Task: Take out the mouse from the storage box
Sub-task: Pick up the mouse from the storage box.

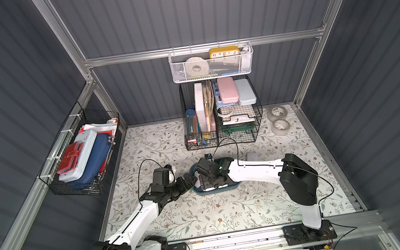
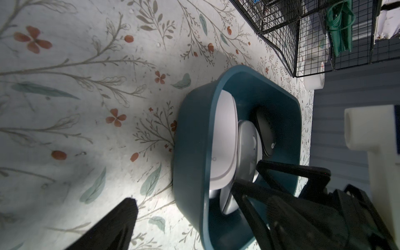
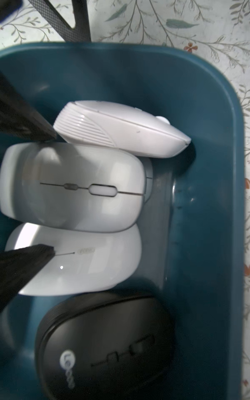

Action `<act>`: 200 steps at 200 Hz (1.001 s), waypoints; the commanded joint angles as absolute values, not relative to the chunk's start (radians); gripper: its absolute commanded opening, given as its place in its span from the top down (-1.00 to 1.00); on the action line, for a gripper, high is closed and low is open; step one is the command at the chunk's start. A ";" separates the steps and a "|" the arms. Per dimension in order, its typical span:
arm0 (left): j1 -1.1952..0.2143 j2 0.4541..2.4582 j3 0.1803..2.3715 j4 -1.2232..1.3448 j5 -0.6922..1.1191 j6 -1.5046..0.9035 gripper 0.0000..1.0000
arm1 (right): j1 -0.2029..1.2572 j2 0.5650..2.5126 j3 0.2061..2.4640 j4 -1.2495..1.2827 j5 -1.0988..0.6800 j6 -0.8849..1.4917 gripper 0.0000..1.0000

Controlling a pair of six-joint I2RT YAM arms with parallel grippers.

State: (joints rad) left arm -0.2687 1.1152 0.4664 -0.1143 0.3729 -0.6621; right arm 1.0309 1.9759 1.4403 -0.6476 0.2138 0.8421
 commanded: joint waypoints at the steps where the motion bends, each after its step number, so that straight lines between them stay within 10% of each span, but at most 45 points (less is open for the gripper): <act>1: -0.275 1.121 0.448 -0.095 0.391 -0.673 -0.96 | 1.039 1.986 1.479 -0.669 0.236 0.851 -0.61; 200: -0.275 1.098 0.423 -0.097 0.371 -0.677 -0.98 | 1.042 2.065 1.537 -0.742 0.274 0.851 -0.51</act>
State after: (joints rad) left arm -0.2687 1.1133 0.4339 -0.0971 0.3733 -0.6670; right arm 1.0409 2.0312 1.5024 -0.7170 0.2466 0.8425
